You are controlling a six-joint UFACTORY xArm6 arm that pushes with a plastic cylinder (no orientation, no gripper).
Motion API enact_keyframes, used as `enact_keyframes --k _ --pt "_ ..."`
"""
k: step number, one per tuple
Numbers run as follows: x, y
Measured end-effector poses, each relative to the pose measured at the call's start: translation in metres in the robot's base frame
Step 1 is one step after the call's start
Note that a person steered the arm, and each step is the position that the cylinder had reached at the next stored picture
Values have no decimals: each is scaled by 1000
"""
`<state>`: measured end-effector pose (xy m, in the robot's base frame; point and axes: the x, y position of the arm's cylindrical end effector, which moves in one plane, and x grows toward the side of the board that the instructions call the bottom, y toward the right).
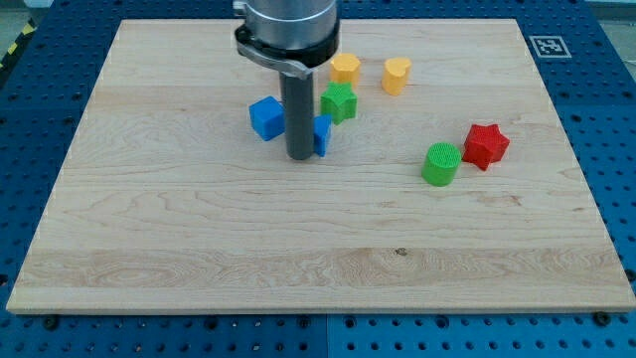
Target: Push the blue cube close to the red circle
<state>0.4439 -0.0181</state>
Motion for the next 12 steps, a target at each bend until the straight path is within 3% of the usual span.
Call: enact_keyframes --k 4,6,12 --pt "-2 1" --pt "-21 -49" --pt "-117 -84"
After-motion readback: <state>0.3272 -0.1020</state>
